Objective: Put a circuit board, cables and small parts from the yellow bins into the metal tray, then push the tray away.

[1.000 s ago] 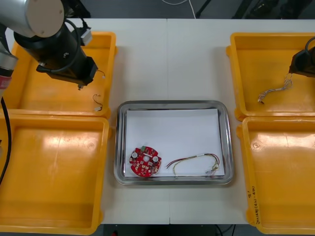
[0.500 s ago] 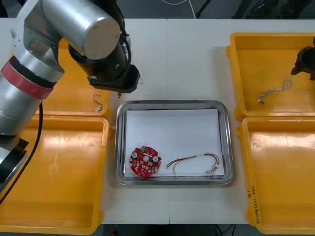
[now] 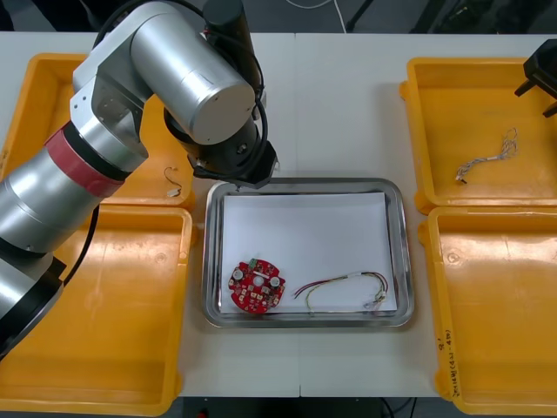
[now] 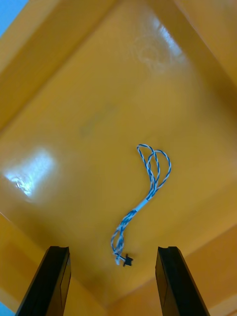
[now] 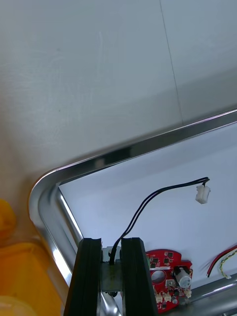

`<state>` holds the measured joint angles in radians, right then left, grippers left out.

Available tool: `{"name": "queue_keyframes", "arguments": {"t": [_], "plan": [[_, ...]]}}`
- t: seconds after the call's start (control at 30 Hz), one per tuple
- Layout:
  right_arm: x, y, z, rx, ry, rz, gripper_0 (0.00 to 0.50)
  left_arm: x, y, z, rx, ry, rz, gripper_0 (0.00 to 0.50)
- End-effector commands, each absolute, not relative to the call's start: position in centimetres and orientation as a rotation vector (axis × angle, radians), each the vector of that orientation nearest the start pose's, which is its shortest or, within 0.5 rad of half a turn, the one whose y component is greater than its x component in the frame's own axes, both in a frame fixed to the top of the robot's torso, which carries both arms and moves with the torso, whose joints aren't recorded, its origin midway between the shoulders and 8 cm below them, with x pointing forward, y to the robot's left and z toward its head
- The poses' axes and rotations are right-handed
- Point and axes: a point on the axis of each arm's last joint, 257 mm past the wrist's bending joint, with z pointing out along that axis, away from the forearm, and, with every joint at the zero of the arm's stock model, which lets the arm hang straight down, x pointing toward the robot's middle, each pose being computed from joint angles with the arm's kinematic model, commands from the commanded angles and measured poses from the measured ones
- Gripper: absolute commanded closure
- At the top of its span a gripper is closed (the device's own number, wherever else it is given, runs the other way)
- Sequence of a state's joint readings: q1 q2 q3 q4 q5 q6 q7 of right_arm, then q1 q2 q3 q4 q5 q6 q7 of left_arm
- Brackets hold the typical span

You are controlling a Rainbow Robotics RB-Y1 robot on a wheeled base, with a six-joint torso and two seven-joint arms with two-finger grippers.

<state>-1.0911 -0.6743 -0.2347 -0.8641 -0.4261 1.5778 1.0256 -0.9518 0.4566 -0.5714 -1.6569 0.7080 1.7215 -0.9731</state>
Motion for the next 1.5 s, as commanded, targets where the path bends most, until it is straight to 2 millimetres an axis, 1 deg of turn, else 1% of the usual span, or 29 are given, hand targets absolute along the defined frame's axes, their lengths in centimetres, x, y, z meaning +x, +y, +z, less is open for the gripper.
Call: {"name": "queue_keyframes", "arguments": {"t": [0.03,0.07,0.23,0.33,0.53,0.6,0.67,0.7,0.77,0.87,1.0,1.2,1.37,1.5], "plan": [[62.6,-40.7,-5.0,1.025,2.342,0.290,0.000,49.7,4.4,-17.3,0.384,2.641,-0.094,0.500],[62.8,-40.9,-5.0,1.035,2.336,0.287,0.000,49.8,4.4,-17.5,0.382,2.642,-0.096,0.500],[63.3,-42.1,-6.8,1.100,2.310,0.284,0.000,49.7,4.3,-18.8,0.384,2.652,-0.095,0.500],[63.4,-42.1,-7.7,1.138,2.302,0.306,0.000,49.5,4.5,-19.7,0.389,2.660,-0.080,0.500],[63.9,-40.7,-9.6,1.261,2.266,0.337,0.000,49.4,4.8,-21.4,0.390,2.669,-0.081,0.500],[63.8,-40.4,-10.3,1.306,2.258,0.346,0.000,49.3,4.8,-21.9,0.400,2.666,-0.078,0.500],[63.8,-40.0,-11.1,1.363,2.244,0.376,0.000,49.3,5.1,-22.8,0.399,2.668,-0.076,0.500],[63.8,-39.8,-11.4,1.376,2.243,0.384,0.000,49.3,5.1,-22.8,0.401,2.665,-0.076,0.500],[63.7,-39.6,-12.2,1.422,2.232,0.411,0.000,49.2,5.3,-23.6,0.406,2.663,-0.076,0.500],[63.4,-39.5,-12.9,1.444,2.237,0.415,0.000,49.2,5.7,-24.3,0.406,2.661,-0.075,0.500],[62.9,-39.4,-14.2,1.476,2.255,0.408,0.000,49.3,6.2,-25.0,0.409,2.658,-0.073,0.500],[62.5,-39.0,-16.2,1.507,2.264,0.406,0.000,49.4,6.8,-25.6,0.405,2.656,-0.070,0.500],[62.7,-38.7,-17.3,1.523,2.252,0.414,0.000,49.4,7.5,-26.0,0.406,2.656,-0.054,0.500],[62.8,-38.6,-17.6,1.540,2.241,0.418,0.000,49.4,7.7,-26.2,0.402,2.656,-0.051,0.498]]}}
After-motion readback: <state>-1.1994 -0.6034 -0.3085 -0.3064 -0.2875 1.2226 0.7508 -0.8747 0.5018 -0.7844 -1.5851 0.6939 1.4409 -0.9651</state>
